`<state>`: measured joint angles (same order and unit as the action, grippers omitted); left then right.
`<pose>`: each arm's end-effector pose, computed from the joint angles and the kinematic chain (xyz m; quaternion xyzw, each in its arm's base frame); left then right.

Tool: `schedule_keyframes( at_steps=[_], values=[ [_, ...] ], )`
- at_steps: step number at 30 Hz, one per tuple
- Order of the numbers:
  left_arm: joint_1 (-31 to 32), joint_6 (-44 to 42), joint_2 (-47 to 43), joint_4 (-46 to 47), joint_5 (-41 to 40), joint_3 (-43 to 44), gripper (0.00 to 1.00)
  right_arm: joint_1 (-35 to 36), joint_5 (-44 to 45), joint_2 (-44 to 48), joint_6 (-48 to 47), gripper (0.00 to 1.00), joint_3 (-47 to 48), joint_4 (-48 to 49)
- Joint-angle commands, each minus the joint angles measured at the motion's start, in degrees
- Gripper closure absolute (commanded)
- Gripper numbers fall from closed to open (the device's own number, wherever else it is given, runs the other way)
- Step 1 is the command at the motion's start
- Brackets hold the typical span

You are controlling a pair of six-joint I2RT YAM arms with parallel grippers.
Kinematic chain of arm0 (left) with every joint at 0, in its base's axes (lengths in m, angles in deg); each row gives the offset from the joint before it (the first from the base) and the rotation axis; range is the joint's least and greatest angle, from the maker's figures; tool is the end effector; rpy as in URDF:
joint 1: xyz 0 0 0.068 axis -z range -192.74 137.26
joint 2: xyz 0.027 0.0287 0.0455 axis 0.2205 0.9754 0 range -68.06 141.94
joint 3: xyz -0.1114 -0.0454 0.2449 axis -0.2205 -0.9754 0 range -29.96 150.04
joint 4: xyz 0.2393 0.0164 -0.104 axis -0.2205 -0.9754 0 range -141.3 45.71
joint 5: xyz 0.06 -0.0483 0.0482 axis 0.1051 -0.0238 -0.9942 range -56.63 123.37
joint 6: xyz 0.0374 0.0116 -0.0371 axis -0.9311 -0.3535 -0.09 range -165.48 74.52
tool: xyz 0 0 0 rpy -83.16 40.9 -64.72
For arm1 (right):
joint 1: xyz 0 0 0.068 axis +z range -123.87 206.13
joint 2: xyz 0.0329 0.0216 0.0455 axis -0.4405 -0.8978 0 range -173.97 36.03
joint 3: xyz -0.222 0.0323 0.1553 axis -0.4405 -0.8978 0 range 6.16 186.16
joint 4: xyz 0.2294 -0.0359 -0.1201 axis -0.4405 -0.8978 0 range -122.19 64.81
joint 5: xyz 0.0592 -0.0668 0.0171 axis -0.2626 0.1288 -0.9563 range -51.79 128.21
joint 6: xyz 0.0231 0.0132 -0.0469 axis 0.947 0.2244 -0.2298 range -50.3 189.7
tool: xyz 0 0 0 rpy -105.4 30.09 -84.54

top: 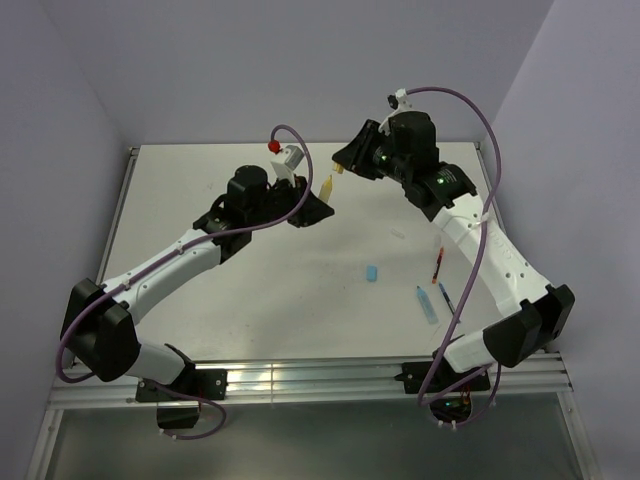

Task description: Insert the pens into the pen caps

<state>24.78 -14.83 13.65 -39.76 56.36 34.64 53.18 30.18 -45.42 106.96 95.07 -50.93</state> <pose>0.2595 -0.2168 0.3367 0.1701 0.7558 -0.4722 0.4204 0.2824 0.1498 0.4316 0.0311 0.8090 0.3590 0.4645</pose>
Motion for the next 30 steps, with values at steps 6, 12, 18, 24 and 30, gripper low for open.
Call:
schedule_keyframes(
  at_steps=[6, 12, 18, 24, 30],
  values=[
    [0.5, -1.6, -0.2, 1.9, -0.7, 1.5, 1.0, 1.3, 1.4, -2.0, 0.2, 1.0, 2.2, 1.1],
    [0.5, -1.7, 0.4, 1.6, -1.0, 1.8, 1.0, 1.8, 1.2, -2.2, 0.3, 1.0, 2.4, 1.0],
    [0.5, -1.7, 0.5, 1.7, -1.9, 1.8, 1.0, 2.2, 1.1, -2.1, 0.3, 1.0, 2.4, 0.9],
    [0.5, -2.0, -0.4, 1.8, -3.3, 1.8, 1.0, 2.8, 1.1, -2.5, 0.4, 1.0, 1.9, 1.0],
    [0.5, -2.4, -1.1, 1.7, -4.3, 1.7, 1.0, 3.3, 1.6, -3.0, 0.3, 1.0, 2.0, 0.9]
  ],
)
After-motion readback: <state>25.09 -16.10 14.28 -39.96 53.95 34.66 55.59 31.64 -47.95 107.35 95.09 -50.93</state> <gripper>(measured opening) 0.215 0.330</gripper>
